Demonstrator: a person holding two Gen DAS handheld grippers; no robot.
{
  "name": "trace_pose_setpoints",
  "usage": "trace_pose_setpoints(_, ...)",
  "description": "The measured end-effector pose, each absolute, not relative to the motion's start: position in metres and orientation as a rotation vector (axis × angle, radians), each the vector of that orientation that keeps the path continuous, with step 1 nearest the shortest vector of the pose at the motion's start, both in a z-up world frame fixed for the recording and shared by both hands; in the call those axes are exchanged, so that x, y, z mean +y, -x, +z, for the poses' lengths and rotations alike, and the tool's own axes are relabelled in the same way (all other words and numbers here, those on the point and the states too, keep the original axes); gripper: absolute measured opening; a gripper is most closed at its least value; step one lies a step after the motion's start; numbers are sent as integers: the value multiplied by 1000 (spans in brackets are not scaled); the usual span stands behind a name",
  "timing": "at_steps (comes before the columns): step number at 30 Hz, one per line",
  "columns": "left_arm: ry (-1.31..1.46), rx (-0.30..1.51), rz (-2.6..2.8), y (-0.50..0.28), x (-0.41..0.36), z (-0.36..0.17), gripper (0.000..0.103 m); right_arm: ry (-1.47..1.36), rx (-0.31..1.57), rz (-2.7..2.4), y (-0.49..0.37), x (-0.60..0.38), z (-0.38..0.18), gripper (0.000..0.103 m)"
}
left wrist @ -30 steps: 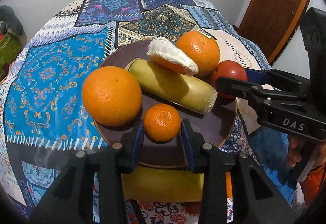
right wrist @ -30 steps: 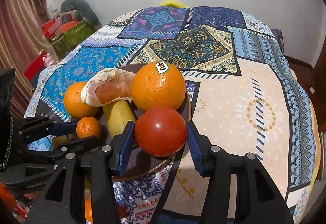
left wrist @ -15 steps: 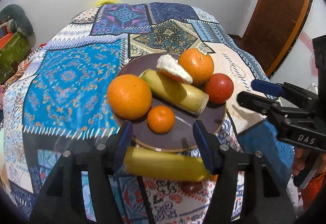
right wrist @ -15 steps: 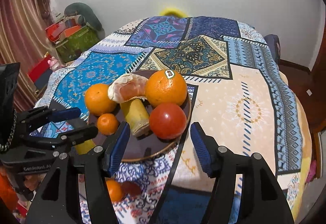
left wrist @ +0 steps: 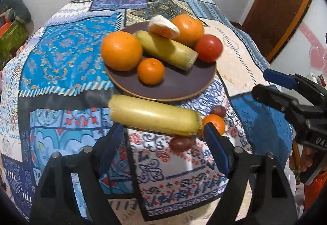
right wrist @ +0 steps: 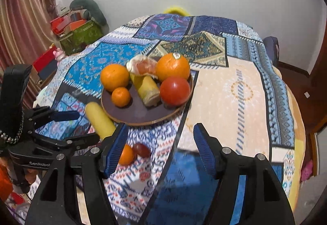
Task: Organize fruits
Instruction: 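Withdraw both tools from the plate toward the sugarcane piece and small tangerine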
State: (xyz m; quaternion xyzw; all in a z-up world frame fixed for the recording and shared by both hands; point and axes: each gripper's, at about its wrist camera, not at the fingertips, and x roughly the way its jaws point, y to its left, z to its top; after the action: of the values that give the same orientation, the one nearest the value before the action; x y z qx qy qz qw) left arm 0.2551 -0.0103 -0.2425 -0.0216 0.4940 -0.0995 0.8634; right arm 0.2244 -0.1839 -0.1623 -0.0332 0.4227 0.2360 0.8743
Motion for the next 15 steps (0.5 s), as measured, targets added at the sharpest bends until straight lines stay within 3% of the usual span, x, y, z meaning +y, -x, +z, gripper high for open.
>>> trace_pose_setpoints(7,-21,1054,-163,-257,-24,-258,80,83,909,477,-210,-190,-171,63)
trace_pose_setpoints(12,6,1041,-192,-254,-22,-255,66,79,923,490,-204,-189,-174,63)
trace_pose_setpoints(15,22,1026,-203,-252,-17,-250,52,85,935,505,-200,-183,-177,63)
